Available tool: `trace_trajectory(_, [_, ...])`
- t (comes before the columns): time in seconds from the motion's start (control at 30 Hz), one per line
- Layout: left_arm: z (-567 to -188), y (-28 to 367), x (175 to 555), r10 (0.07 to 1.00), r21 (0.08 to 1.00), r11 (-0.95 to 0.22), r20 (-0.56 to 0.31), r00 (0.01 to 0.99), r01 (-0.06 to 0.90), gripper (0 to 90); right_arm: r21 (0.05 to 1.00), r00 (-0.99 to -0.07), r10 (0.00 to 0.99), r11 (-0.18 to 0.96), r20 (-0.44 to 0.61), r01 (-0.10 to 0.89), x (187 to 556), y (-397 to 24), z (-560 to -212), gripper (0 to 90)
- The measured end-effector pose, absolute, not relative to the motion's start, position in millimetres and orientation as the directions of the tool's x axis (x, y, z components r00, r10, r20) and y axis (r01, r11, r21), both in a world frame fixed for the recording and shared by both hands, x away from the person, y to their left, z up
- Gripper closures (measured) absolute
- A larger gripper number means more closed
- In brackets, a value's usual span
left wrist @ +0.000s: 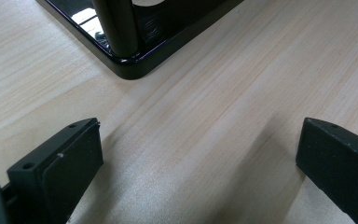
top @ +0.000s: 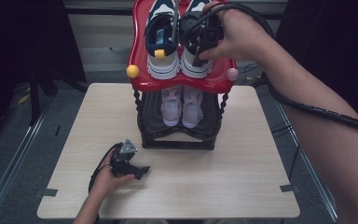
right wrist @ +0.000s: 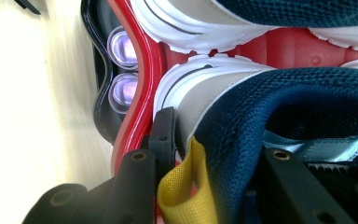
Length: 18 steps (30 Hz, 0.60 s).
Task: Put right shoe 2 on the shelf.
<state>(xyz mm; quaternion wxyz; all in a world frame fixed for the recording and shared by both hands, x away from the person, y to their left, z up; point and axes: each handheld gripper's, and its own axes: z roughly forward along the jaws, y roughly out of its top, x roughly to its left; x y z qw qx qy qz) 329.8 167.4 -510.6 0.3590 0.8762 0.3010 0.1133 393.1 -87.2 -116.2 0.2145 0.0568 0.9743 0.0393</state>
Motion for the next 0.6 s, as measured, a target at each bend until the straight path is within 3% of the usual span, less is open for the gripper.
trace_trajectory(0.2, [-510.6,167.4,329.8,0.609,0.697,-0.561,-0.018,0.793,0.446,0.0,0.114,-0.901,0.135,0.989,-0.412,0.097,393.1,-88.7,-116.2,65.8])
trace_trajectory(0.37, [-510.6,167.5,329.9,0.608,0.697,-0.562,-0.017,0.793,0.446,0.1,0.142,-0.888,0.172,0.982,-0.426,0.122,392.6,-91.3,-113.6,54.3])
trace_trajectory(0.43, [-510.6,167.5,329.9,0.608,0.697,-0.561,-0.018,0.793,0.446,0.1,0.153,-0.883,0.185,0.980,-0.431,0.131,391.5,-94.3,-110.2,43.9])
trace_trajectory(0.6, [-510.6,167.5,329.9,0.609,0.697,-0.561,-0.017,0.793,0.446,0.1,0.215,-0.883,0.244,0.962,-0.401,0.168,386.2,-100.9,-99.5,35.0])
